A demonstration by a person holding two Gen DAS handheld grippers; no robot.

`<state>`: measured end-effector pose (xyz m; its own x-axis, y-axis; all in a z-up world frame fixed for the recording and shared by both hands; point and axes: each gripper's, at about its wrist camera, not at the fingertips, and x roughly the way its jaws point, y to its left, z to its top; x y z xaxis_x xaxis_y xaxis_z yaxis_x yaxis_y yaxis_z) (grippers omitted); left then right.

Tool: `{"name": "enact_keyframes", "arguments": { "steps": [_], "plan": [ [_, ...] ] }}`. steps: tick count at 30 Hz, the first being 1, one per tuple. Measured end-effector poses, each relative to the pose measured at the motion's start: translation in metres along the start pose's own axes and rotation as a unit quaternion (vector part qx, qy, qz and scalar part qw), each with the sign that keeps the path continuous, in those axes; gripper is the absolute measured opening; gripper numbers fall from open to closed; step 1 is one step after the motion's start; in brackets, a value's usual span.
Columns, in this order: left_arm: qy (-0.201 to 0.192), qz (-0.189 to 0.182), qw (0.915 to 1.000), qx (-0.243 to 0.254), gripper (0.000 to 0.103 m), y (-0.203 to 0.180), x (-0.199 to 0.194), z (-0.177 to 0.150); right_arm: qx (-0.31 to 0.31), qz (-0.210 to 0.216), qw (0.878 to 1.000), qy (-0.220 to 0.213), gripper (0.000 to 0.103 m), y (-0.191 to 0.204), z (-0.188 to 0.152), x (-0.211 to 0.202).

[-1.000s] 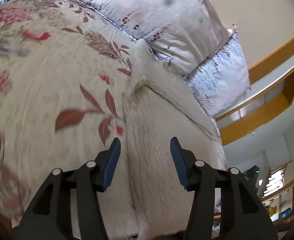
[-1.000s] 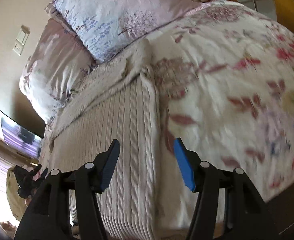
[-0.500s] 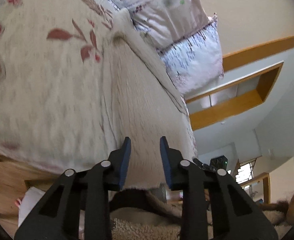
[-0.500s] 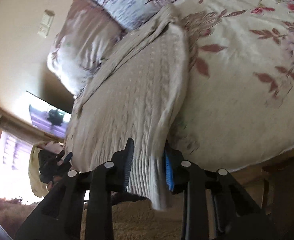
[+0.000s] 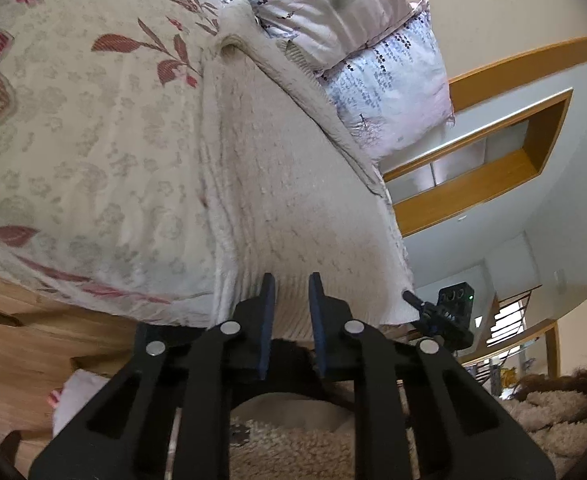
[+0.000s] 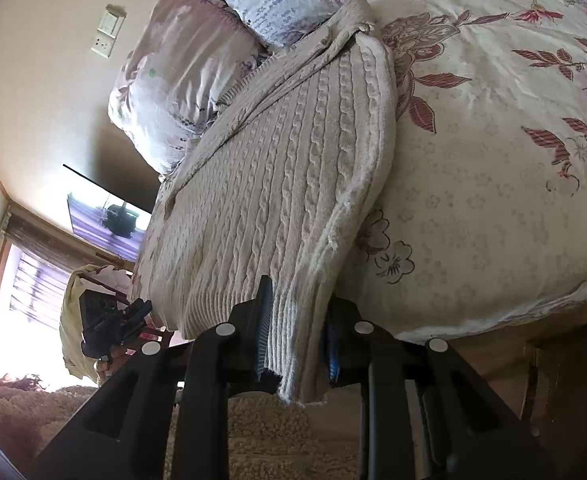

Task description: Fold small clothes

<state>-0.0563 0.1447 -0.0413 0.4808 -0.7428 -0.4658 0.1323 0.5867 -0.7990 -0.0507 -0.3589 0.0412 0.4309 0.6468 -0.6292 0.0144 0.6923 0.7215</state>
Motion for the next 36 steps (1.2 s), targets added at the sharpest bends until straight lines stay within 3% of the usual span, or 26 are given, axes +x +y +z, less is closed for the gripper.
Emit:
{"name": "enact_keyframes", "arguments": {
  "steps": [2,4,6,7,11,14,16,17,19,24,27,31,36],
  "plan": [
    [0.002,0.004,1.0000,0.002,0.027,0.004,-0.008,-0.001,-0.001,-0.001,1.000,0.004,0.025,0.000,0.000,0.000],
    [0.009,0.007,0.9999,0.006,0.043,0.008,-0.016,-0.003,0.001,0.001,1.000,0.007,0.026,0.001,0.001,0.001],
    [0.008,0.035,0.9993,0.009,0.055,0.012,-0.019,-0.006,0.004,0.004,1.000,0.012,0.026,-0.001,0.002,0.001],
    [0.010,0.047,0.9988,0.004,0.056,0.017,-0.019,-0.007,0.006,0.005,1.000,0.014,0.026,-0.001,0.002,0.001],
    [0.029,0.041,0.9986,-0.020,0.056,0.030,-0.006,-0.008,0.002,0.003,1.000,0.019,0.026,-0.001,0.003,0.001],
    [0.044,0.027,0.9984,-0.022,0.039,0.032,0.001,-0.010,-0.001,0.003,1.000,0.025,0.026,0.000,0.002,0.002],
    [0.047,0.007,0.9985,-0.027,0.012,0.033,0.002,-0.010,-0.008,0.002,1.000,0.026,0.025,0.002,0.002,0.002],
    [0.048,0.003,0.9985,-0.025,0.009,0.032,0.001,-0.010,-0.019,0.000,0.999,0.027,0.022,0.005,0.001,0.004],
    [0.048,0.004,0.9988,-0.014,0.008,0.027,-0.001,-0.009,-0.040,-0.003,0.999,0.022,0.013,0.014,0.001,0.005],
    [0.028,-0.021,0.9994,0.003,0.007,0.012,-0.008,-0.001,-0.074,-0.013,0.997,-0.015,0.010,0.028,0.008,-0.003],
    [0.003,-0.022,0.9997,0.013,0.006,0.004,-0.016,0.009,-0.099,-0.024,0.993,-0.060,0.009,0.036,0.012,-0.015],
    [-0.039,-0.010,0.9987,0.030,0.006,-0.011,-0.025,0.038,-0.139,-0.063,0.978,-0.140,0.009,0.052,0.020,-0.032],
    [-0.083,0.005,0.9955,0.046,0.006,-0.031,-0.026,0.082,-0.193,-0.141,0.946,-0.220,0.009,0.075,0.032,-0.040]
  ]
}}
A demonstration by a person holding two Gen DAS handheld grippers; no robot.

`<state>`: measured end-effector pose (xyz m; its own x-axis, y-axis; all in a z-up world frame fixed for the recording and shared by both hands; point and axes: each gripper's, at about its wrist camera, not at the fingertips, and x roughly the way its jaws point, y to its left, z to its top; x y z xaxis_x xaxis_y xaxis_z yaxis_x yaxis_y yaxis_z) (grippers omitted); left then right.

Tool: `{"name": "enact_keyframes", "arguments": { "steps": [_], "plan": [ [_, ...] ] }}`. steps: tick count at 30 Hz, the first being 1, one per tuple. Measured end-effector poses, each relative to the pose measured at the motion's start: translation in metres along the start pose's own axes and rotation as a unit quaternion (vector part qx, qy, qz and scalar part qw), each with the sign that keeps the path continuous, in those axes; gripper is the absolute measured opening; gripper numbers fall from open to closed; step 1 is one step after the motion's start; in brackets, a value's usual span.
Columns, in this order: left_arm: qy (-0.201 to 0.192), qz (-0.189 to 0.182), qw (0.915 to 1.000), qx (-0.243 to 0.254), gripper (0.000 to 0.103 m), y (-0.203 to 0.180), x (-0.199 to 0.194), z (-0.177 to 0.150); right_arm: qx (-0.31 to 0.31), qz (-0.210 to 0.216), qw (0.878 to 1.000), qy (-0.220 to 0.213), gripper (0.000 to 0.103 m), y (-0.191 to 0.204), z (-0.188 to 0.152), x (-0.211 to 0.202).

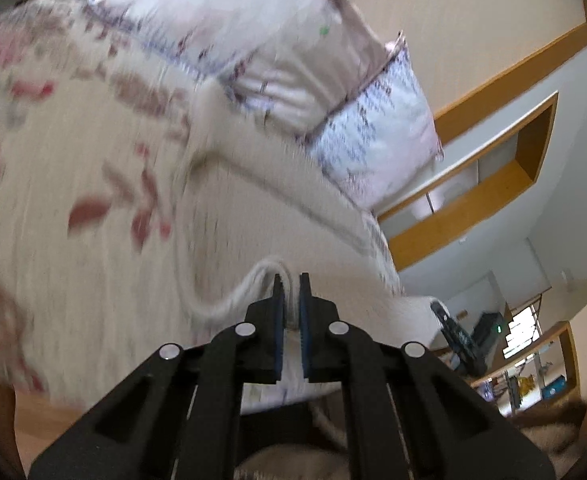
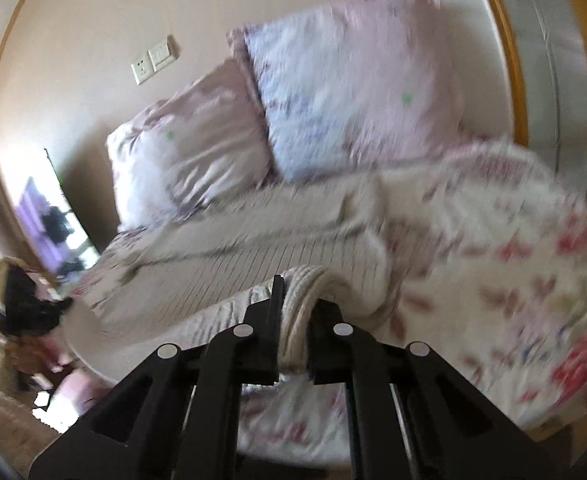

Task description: Fold small clothes

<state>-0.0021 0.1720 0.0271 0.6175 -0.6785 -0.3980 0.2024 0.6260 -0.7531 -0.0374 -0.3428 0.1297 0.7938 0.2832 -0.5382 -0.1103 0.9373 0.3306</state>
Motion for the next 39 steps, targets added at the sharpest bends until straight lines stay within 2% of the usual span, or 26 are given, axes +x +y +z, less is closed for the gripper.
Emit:
{"name": "enact_keyframes", "arguments": {
  "steps": [6,13,20,24,28,31,39],
  "plan": [
    [-0.049,0.018,0.9986,0.003,0.006,-0.012,0.011,0.046,-0.028,-0.032,0.998,-0.051,0.009,0.008,0.023,0.013],
    [-0.089,0.036,0.9952,0.021,0.006,-0.026,0.021,0.095,-0.034,-0.048,0.995,-0.083,0.009,0.011,0.056,0.030],
    [-0.116,0.047,0.9908,0.053,0.006,-0.044,0.045,0.145,-0.023,-0.062,0.993,-0.098,0.009,0.009,0.090,0.062],
    [-0.120,0.057,0.9899,0.049,0.006,-0.039,0.073,0.170,-0.016,-0.074,0.992,-0.100,0.009,0.007,0.101,0.085],
    [-0.110,0.070,0.9909,0.032,0.006,-0.021,0.102,0.186,-0.011,-0.091,0.992,-0.085,0.009,-0.003,0.106,0.114],
    [-0.096,0.084,0.9917,0.014,0.006,-0.004,0.125,0.193,0.005,-0.099,0.993,-0.058,0.009,-0.014,0.107,0.141],
    [-0.056,0.141,0.9883,-0.016,0.006,0.038,0.176,0.199,0.070,-0.109,0.990,0.049,0.009,-0.052,0.104,0.222]
  ]
}}
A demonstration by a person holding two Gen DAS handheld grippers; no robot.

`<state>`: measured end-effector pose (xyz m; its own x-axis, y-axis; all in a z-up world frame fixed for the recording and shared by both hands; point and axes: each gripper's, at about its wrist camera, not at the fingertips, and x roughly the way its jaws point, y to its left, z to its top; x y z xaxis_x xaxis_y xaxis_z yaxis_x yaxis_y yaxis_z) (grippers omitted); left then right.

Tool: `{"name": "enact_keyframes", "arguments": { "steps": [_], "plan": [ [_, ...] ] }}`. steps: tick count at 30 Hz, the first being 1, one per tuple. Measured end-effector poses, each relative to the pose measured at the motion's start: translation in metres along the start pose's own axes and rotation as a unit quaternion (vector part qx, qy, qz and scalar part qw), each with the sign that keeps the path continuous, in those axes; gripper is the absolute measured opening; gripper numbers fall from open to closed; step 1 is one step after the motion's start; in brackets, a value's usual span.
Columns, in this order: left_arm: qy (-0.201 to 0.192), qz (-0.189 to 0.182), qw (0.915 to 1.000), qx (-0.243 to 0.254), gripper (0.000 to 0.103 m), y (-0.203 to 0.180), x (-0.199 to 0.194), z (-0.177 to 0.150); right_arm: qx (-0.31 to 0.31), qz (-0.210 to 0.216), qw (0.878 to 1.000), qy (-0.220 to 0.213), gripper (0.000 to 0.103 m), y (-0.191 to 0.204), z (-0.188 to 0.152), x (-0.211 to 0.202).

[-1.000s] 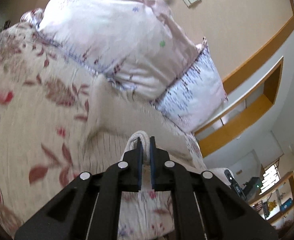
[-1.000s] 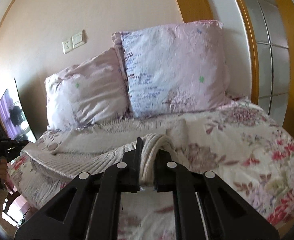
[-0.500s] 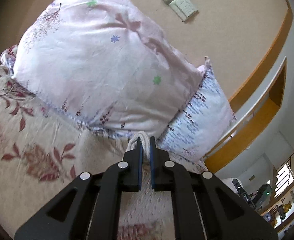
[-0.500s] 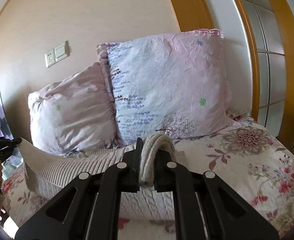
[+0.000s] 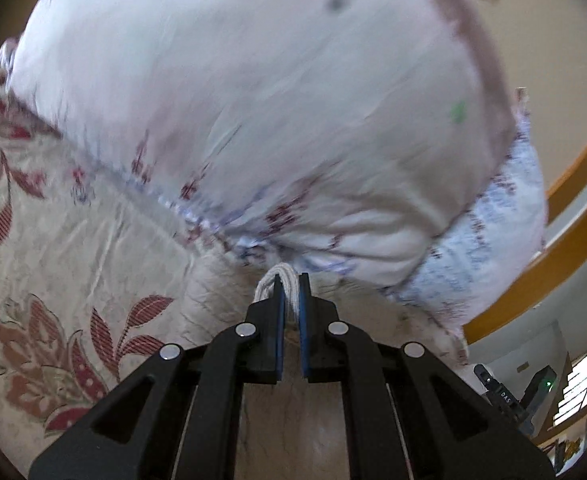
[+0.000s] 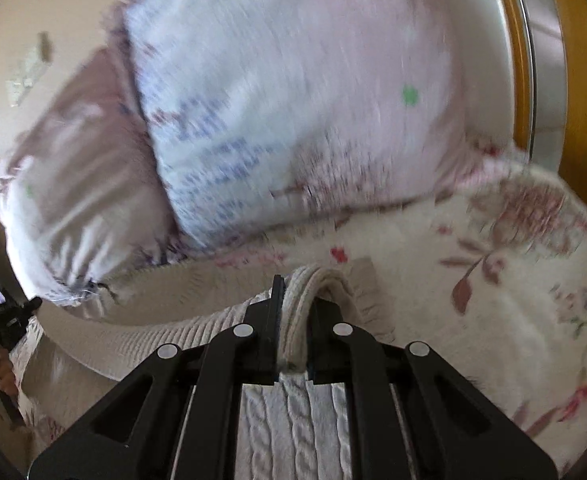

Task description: Fold small clothes

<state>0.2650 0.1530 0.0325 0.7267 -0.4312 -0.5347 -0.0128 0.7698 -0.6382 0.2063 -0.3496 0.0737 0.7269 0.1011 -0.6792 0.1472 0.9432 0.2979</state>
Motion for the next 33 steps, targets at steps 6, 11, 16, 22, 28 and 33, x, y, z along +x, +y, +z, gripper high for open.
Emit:
{"name": "enact_keyframes", "arguments": {
  "steps": [6,11,16,22,28,33],
  "plan": [
    [0.024,0.005,0.9993,-0.028,0.007,0.011,0.019,0.002,0.075,0.011,0.995,0.065,0.021,-0.022,0.006,0.043],
    [0.011,-0.014,0.9985,-0.052,0.032,0.010,0.002,0.009,0.106,0.034,0.992,0.058,0.064,-0.022,0.018,0.044],
    [0.001,-0.028,0.9988,-0.039,0.034,0.006,-0.031,0.009,0.067,0.028,0.997,-0.005,0.073,-0.018,0.025,0.004],
    [0.009,-0.006,0.9998,0.017,0.034,-0.004,-0.055,-0.010,0.045,0.018,0.999,-0.006,0.062,-0.029,0.019,-0.022],
    [0.031,0.017,0.9978,0.057,0.034,-0.006,-0.065,-0.037,0.005,0.007,0.999,0.047,0.052,-0.031,-0.007,-0.021],
    [0.048,0.034,0.9961,0.066,0.034,-0.004,-0.060,-0.048,-0.004,-0.004,0.997,0.077,0.042,-0.038,-0.028,-0.019]
  ]
}}
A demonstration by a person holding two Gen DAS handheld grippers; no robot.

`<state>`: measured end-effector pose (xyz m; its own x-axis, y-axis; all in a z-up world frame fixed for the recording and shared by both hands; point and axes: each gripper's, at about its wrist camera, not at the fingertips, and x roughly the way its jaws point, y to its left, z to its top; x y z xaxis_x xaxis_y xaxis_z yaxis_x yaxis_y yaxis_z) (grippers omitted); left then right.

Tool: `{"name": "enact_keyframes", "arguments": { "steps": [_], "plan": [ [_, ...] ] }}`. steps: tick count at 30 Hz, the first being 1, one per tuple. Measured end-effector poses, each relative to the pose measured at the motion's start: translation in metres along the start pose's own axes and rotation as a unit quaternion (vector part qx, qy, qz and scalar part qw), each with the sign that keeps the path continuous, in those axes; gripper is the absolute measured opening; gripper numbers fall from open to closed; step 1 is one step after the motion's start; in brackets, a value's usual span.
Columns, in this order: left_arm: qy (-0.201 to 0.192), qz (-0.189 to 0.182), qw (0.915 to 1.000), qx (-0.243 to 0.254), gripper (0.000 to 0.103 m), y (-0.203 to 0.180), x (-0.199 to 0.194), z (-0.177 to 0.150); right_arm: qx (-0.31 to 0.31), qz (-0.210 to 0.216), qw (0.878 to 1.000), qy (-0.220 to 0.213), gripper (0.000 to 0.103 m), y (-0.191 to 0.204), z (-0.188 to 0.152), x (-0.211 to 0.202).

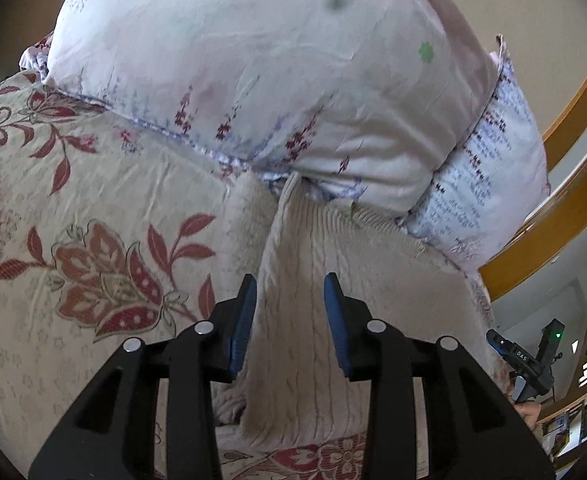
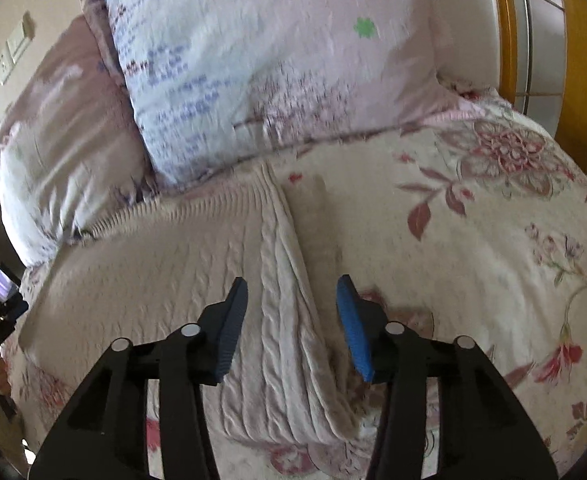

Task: Fold small clothes
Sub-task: 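Grip and straighten the folded edge with the right gripper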

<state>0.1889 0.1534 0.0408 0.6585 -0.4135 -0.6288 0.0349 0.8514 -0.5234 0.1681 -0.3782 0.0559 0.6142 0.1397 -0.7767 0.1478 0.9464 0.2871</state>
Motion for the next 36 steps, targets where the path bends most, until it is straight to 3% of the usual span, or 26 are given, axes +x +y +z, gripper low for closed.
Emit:
{"name": "enact_keyframes", "arguments": {
  "steps": [7,16,18,25,30,36],
  "plan": [
    [0.018,0.028,0.9993,0.014,0.015,0.000,0.012,-0.010,-0.035,-0.012,0.999,0.001,0.014,0.008,-0.012,0.002],
    [0.023,0.036,0.9990,0.008,0.014,0.007,0.011,-0.014,-0.045,-0.024,0.999,0.007,0.015,0.012,-0.013,0.007],
    [0.023,0.038,0.9990,0.011,0.009,0.006,0.011,-0.015,-0.053,-0.024,0.998,-0.001,0.012,0.015,-0.015,0.004],
    [0.016,0.019,0.9997,0.007,0.005,0.010,-0.004,-0.015,-0.037,-0.013,0.999,-0.019,0.011,0.014,-0.015,-0.020],
    [0.020,0.005,0.9998,-0.003,0.005,0.017,-0.015,-0.020,-0.032,-0.018,0.999,-0.009,0.011,0.012,-0.020,-0.020],
    [0.027,0.019,0.9994,-0.006,0.005,0.024,-0.008,-0.026,-0.029,-0.046,0.998,0.019,0.011,0.012,-0.034,-0.008]
  ]
}}
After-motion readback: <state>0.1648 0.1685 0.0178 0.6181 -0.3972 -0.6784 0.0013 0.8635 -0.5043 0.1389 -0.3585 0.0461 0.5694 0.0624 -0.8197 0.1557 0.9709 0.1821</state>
